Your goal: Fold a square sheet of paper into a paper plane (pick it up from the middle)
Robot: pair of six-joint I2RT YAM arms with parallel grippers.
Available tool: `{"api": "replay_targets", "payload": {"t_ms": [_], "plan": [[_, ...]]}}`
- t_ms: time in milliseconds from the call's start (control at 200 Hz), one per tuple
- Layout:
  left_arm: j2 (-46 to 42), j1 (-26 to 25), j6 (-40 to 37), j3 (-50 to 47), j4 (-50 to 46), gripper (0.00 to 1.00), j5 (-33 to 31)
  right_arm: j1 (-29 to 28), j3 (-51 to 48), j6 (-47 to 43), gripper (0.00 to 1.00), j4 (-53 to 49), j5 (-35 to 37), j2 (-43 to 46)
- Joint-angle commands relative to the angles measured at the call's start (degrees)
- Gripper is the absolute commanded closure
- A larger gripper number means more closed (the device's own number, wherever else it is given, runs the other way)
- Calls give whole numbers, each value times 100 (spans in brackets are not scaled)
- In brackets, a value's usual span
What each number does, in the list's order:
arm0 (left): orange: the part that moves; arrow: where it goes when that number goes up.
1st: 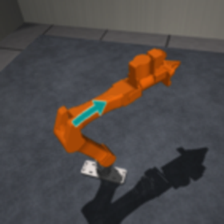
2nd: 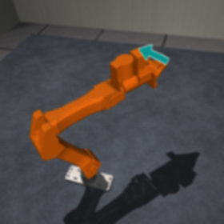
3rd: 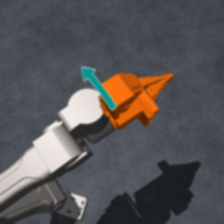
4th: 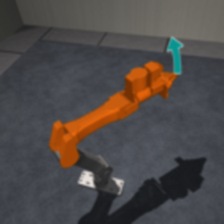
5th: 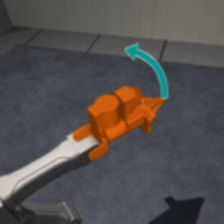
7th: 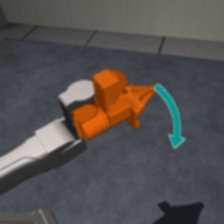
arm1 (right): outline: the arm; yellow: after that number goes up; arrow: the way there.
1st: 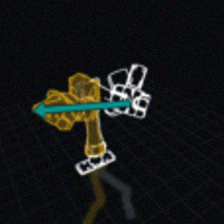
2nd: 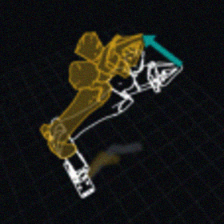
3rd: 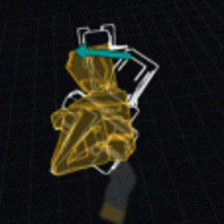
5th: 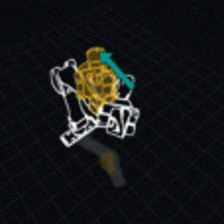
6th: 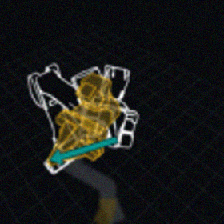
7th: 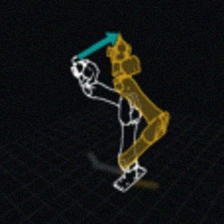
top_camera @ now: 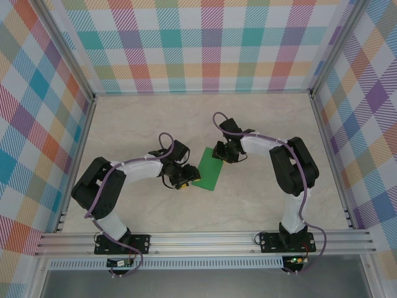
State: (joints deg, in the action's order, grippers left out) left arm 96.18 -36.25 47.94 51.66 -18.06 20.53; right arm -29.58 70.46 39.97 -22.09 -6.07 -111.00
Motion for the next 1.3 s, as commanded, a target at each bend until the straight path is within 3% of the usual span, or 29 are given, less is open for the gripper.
{"api": "replay_targets", "payload": {"t_ms": [0, 295, 660, 950, 1295], "plan": [[85, -88, -59, 181, -187, 45, 124, 47, -83, 73, 63, -184, 75, -185], [83, -102, -57, 217, -74, 55, 195, 68, -137, 68, 64, -173, 70, -168], [162, -96, -48, 195, -75, 53, 64, 76, -164, 38, 64, -183, 66, -184], [222, -137, -62, 230, 163, 62, 370, 75, -184, 42, 64, -182, 62, -176], [32, -154, -101, 104, 1008, 62, 834, 75, -186, 12, 64, -195, 53, -192]]}}
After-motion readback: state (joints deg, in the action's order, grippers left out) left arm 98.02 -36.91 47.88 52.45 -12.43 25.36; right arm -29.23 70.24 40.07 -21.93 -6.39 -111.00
